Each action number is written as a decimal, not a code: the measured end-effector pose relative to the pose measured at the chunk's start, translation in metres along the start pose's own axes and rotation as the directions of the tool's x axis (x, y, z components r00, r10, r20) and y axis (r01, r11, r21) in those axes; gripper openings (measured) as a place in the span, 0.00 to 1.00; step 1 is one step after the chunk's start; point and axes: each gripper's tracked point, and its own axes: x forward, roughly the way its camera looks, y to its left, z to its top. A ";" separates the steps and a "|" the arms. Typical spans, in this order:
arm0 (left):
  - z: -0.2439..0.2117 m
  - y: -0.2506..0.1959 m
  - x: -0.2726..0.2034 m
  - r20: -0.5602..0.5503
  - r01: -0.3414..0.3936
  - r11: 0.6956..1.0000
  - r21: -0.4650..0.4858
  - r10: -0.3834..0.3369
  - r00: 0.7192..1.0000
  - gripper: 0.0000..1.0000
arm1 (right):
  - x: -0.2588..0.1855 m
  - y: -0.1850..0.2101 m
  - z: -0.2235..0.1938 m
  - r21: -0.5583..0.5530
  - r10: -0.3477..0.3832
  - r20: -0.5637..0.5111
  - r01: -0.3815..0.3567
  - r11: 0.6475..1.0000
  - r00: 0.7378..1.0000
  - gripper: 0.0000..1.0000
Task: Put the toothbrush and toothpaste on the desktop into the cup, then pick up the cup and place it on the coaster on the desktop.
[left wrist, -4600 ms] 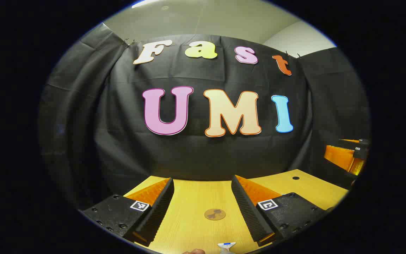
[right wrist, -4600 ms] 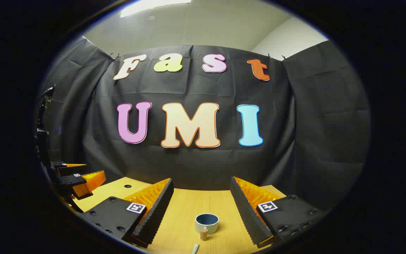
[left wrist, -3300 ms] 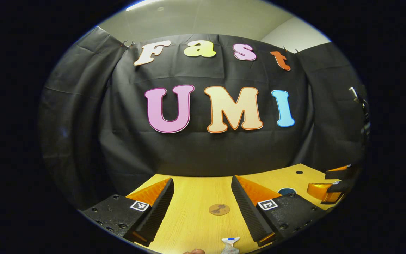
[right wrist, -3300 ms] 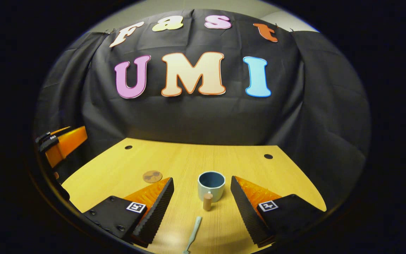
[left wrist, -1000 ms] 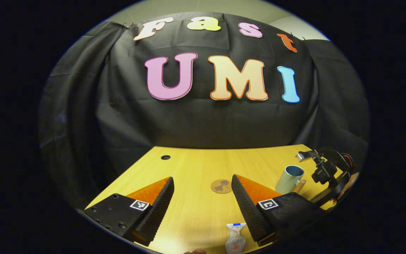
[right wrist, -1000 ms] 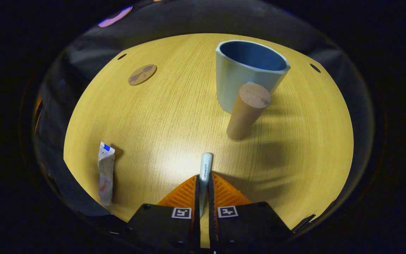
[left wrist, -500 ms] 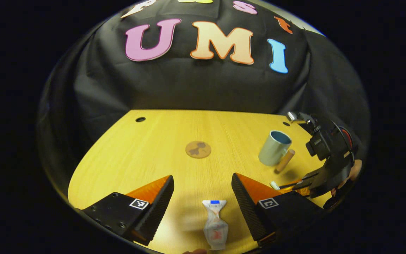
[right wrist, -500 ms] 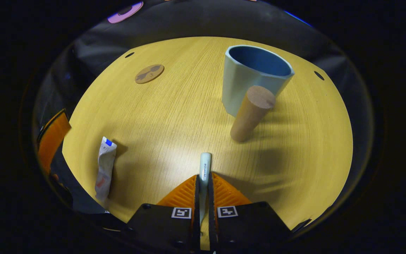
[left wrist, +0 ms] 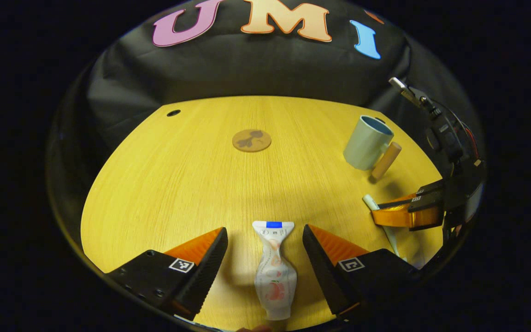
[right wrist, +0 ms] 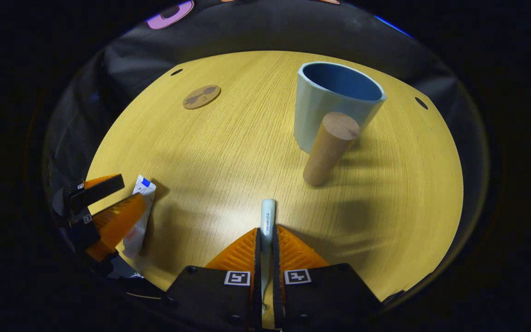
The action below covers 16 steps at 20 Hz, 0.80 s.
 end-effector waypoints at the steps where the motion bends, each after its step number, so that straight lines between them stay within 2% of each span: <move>1: -0.005 0.001 0.002 -0.015 -0.007 1.000 0.001 0.007 1.000 0.97 | 0.000 0.000 0.000 -0.003 0.002 0.000 -0.002 1.000 1.000 0.12; 5: -0.020 0.003 0.008 -0.073 -0.034 0.999 -0.012 0.033 0.997 0.97 | 0.000 0.000 0.000 -0.008 0.011 0.002 -0.011 1.000 1.000 0.12; 12: -0.016 0.004 0.013 -0.064 -0.045 0.999 0.008 0.045 0.997 0.92 | 0.000 0.000 0.000 -0.011 0.016 0.005 -0.016 1.000 1.000 0.12; 13: -0.015 0.003 0.015 -0.055 -0.038 0.999 0.004 0.038 0.998 0.81 | 0.001 0.000 0.001 -0.009 0.017 0.006 -0.017 1.000 1.000 0.12; 14: -0.013 0.000 0.015 -0.047 -0.037 0.999 0.004 0.037 0.998 0.75 | 0.001 -0.001 -0.002 -0.007 0.018 0.007 -0.018 1.000 1.000 0.12; 15: -0.013 -0.002 0.017 -0.042 -0.036 0.999 -0.004 0.036 0.998 0.59 | 0.002 -0.003 -0.003 -0.007 0.018 0.009 -0.018 1.000 1.000 0.12; 16: -0.011 -0.002 0.017 -0.034 -0.036 0.999 -0.013 0.035 0.999 0.51 | 0.002 -0.005 -0.004 -0.008 0.018 0.011 -0.018 1.000 1.000 0.12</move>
